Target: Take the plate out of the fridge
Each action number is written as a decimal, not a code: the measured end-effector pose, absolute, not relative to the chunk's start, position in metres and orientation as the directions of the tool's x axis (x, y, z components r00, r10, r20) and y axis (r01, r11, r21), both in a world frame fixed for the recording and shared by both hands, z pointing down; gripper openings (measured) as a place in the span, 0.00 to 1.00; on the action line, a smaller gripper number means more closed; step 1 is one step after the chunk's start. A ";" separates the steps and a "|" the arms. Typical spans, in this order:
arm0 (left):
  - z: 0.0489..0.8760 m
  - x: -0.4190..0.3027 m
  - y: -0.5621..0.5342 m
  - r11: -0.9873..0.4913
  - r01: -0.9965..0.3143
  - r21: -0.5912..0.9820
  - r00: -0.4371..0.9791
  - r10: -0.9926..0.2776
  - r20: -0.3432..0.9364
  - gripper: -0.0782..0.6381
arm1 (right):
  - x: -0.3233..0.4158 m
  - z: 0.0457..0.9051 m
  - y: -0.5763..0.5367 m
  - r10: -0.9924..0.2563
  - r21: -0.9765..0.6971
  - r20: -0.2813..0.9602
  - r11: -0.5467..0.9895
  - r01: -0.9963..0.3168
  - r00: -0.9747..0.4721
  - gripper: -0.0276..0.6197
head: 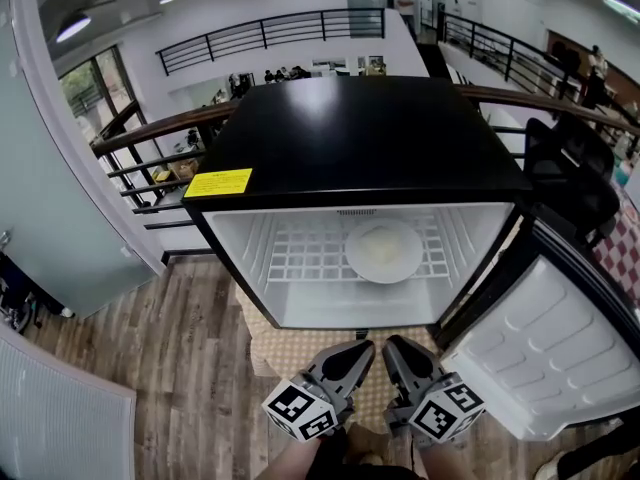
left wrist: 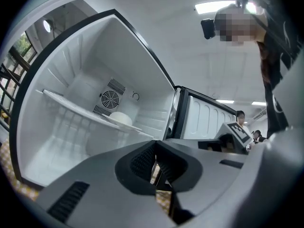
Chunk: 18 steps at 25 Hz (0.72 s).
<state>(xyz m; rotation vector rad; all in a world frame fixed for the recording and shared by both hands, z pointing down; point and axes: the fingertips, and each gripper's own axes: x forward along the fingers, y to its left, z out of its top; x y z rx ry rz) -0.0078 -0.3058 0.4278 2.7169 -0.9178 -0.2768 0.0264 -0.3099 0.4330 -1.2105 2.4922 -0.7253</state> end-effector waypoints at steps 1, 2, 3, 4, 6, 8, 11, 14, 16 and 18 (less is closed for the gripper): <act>0.427 -0.008 -0.310 -0.770 -0.561 0.303 0.786 -0.611 -0.097 0.12 | 0.028 0.432 -0.316 -0.799 -0.557 -0.028 0.511 -0.654 -0.601 0.12; 0.427 -0.009 -0.313 -0.773 -0.556 0.305 0.790 -0.606 -0.097 0.12 | 0.028 0.432 -0.321 -0.806 -0.566 -0.027 0.499 -0.655 -0.591 0.12; 0.426 -0.009 -0.317 -0.778 -0.549 0.306 0.795 -0.599 -0.097 0.12 | 0.029 0.431 -0.326 -0.812 -0.576 -0.026 0.489 -0.655 -0.583 0.12; 0.426 -0.008 -0.320 -0.783 -0.541 0.305 0.801 -0.591 -0.097 0.12 | 0.029 0.431 -0.331 -0.817 -0.588 -0.027 0.479 -0.652 -0.576 0.12; 0.425 -0.006 -0.327 -0.795 -0.526 0.301 0.812 -0.575 -0.099 0.12 | 0.030 0.430 -0.341 -0.827 -0.614 -0.030 0.458 -0.643 -0.561 0.12; 0.425 -0.004 -0.334 -0.806 -0.512 0.298 0.821 -0.561 -0.106 0.12 | 0.031 0.430 -0.350 -0.837 -0.643 -0.033 0.436 -0.630 -0.546 0.12; 0.424 -0.006 -0.344 -0.810 -0.505 0.296 0.826 -0.554 -0.107 0.12 | 0.034 0.428 -0.364 -0.853 -0.685 -0.037 0.401 -0.609 -0.520 0.12; 0.423 -0.010 -0.353 -0.809 -0.505 0.303 0.825 -0.555 -0.105 0.12 | 0.040 0.425 -0.381 -0.875 -0.730 -0.039 0.354 -0.585 -0.482 0.12; 0.423 -0.012 -0.358 -0.809 -0.502 0.306 0.827 -0.553 -0.105 0.12 | 0.045 0.420 -0.391 -0.888 -0.762 -0.046 0.327 -0.559 -0.457 0.17; 0.424 -0.014 -0.361 -0.811 -0.499 0.306 0.828 -0.550 -0.106 0.12 | 0.049 0.416 -0.401 -0.899 -0.809 -0.059 0.298 -0.507 -0.434 0.21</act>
